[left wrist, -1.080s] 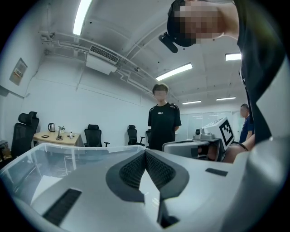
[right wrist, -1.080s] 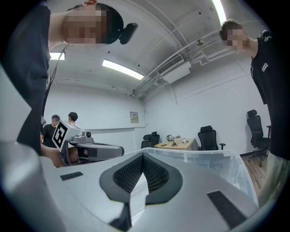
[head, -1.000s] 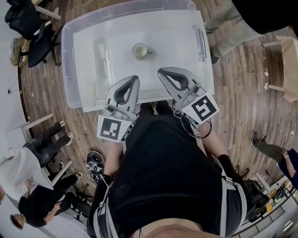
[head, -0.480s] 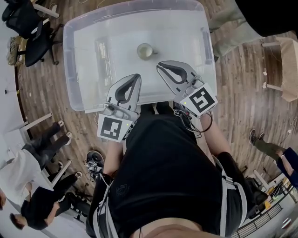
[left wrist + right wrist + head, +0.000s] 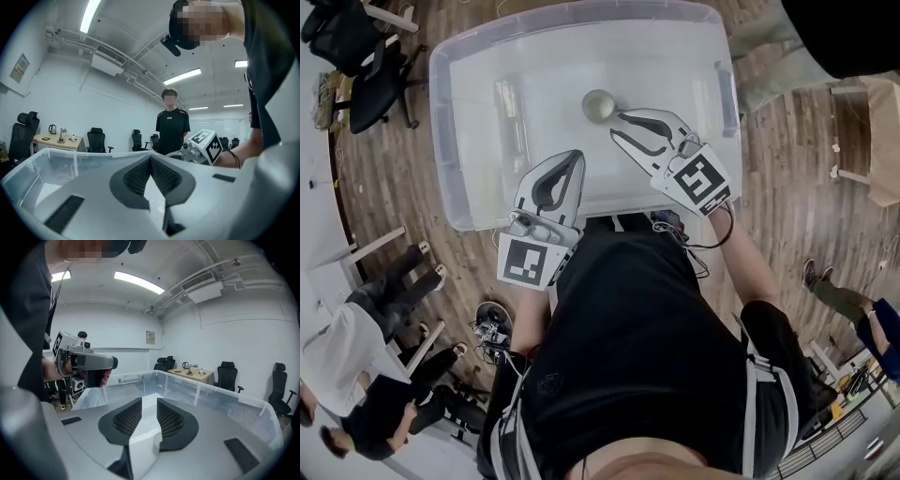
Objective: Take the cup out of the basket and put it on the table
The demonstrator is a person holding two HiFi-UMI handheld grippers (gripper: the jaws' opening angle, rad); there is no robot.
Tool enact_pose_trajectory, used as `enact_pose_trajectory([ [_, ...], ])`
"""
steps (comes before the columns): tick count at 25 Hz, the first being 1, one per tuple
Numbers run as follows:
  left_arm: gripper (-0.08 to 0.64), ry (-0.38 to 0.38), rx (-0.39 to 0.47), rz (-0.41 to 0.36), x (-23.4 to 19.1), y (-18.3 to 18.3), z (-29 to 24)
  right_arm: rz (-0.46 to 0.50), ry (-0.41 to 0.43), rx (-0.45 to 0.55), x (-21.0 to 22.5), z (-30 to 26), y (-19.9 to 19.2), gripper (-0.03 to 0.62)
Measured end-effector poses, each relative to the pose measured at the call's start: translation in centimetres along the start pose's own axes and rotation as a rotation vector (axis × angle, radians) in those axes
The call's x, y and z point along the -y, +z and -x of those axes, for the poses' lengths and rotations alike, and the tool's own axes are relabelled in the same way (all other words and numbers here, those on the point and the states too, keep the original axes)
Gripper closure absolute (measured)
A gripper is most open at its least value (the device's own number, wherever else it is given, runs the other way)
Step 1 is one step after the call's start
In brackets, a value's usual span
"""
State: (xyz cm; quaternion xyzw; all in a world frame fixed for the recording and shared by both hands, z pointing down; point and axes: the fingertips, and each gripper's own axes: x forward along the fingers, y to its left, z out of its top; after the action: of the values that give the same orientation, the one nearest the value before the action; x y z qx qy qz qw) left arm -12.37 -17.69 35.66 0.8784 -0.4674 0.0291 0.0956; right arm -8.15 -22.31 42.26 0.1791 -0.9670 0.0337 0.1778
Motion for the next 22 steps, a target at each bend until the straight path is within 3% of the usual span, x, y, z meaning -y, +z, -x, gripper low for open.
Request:
enact_pose_trajectory([
  [12,0.541,0.014,-0.008,0.015,-1.4,-0.3,-0.6,0.203,0.16,-0.284,0.6,-5.6,-7.1,0.494],
  [22,0.541,0.019,-0.006,0.028,-2.3,0.0,-0.1,0.312,0.248,-0.427,0.5,-10.0,-12.8,0.494],
])
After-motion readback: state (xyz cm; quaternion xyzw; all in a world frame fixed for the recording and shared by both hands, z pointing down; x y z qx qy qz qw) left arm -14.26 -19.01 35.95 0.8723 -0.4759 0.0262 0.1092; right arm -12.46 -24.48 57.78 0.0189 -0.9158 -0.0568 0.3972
